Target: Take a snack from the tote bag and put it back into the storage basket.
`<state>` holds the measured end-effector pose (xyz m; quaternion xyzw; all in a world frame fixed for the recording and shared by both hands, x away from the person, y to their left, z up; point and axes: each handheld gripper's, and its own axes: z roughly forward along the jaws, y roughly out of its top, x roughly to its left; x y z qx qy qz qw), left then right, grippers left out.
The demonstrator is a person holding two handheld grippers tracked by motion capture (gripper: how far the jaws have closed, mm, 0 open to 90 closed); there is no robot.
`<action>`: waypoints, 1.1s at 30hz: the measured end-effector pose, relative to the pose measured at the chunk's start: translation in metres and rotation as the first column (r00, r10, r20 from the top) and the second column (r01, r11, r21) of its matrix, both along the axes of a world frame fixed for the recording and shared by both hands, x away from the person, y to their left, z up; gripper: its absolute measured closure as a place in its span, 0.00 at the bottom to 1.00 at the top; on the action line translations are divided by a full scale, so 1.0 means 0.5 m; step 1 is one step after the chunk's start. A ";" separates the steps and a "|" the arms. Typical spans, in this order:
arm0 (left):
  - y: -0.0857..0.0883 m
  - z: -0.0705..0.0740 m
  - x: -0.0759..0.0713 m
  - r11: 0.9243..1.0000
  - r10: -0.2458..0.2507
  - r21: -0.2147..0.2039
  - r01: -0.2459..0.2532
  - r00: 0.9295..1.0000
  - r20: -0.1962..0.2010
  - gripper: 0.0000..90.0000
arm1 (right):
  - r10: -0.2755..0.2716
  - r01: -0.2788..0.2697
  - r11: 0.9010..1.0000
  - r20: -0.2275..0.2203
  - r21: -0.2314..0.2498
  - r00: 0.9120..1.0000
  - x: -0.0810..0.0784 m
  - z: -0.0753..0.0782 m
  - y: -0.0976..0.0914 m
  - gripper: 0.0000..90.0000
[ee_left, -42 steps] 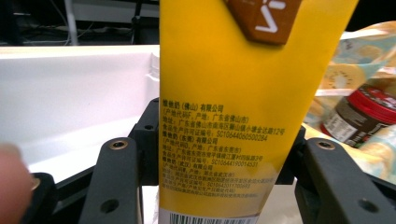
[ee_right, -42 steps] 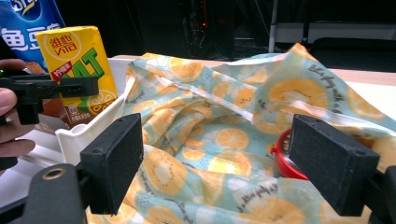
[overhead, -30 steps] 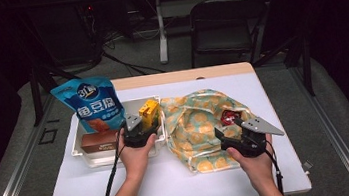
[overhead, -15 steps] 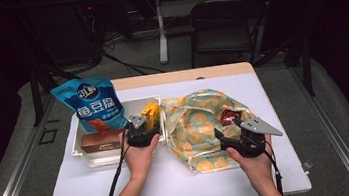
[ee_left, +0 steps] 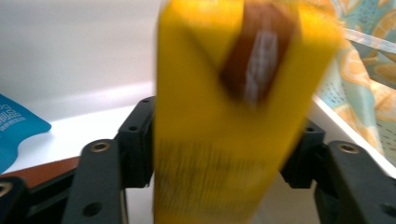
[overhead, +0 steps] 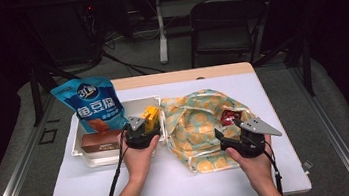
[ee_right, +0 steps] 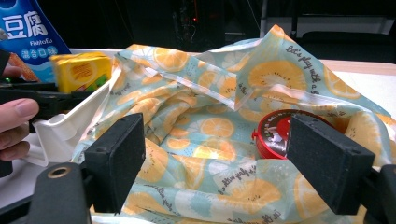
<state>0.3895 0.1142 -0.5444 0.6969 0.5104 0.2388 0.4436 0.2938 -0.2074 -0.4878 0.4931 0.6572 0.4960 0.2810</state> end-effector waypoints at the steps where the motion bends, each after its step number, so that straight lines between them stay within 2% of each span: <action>1: 0.002 0.000 -0.003 1.000 -0.004 -0.009 0.004 1.000 0.000 0.42 | -0.001 0.001 1.000 0.004 0.001 1.000 0.000 -0.001 0.000 0.21; 7: 0.029 0.018 -0.025 0.999 -0.017 -0.037 0.018 1.000 0.023 0.30 | -0.003 0.003 1.000 0.003 0.001 1.000 -0.002 -0.002 -0.001 0.21; 8: 0.034 0.023 -0.033 0.998 -0.019 -0.052 0.020 0.999 0.031 0.30 | -0.003 0.003 1.000 0.003 -0.001 1.000 -0.002 -0.002 -0.002 0.21; 15: 0.083 0.053 -0.093 0.991 -0.064 -0.111 0.072 0.995 0.080 0.33 | -0.013 0.013 1.000 -0.001 0.000 1.000 -0.006 -0.004 -0.010 0.21; 16: 0.087 0.054 -0.101 0.989 -0.080 -0.119 0.089 0.993 0.084 0.36 | -0.015 0.015 1.000 0.003 -0.002 1.000 -0.006 -0.003 -0.010 0.21; 19: 0.094 0.050 -0.123 0.987 -0.116 -0.101 0.125 0.989 0.090 0.49 | -0.014 0.014 1.000 0.001 -0.005 1.000 -0.009 -0.002 -0.009 0.21; 21: 0.097 0.044 -0.130 0.989 -0.107 -0.098 0.114 0.991 0.076 0.61 | -0.011 0.011 1.000 0.004 -0.004 1.000 -0.009 -0.003 -0.008 0.21; 22: 0.099 0.040 -0.130 0.988 -0.116 -0.096 0.122 0.991 0.065 0.73 | -0.011 0.011 1.000 0.000 -0.003 1.000 -0.009 -0.003 -0.008 0.21; 24: 0.099 0.032 -0.124 0.985 -0.129 -0.108 0.132 0.991 0.035 0.89 | -0.011 0.011 1.000 0.000 -0.002 1.000 -0.009 -0.004 -0.006 0.21; 25: 0.097 0.028 -0.120 0.985 -0.130 -0.111 0.132 0.991 0.026 0.93 | -0.010 0.010 1.000 -0.001 -0.002 1.000 -0.009 -0.004 -0.005 0.21; 28: 0.090 0.020 -0.110 0.987 -0.119 -0.107 0.119 0.993 0.006 1.00 | -0.008 0.008 1.000 0.000 -0.008 1.000 -0.008 -0.006 -0.004 0.21; 33: 0.071 0.013 -0.096 0.989 -0.112 -0.099 0.111 0.994 -0.007 1.00 | -0.007 0.007 1.000 -0.006 -0.009 1.000 -0.006 -0.010 -0.006 0.21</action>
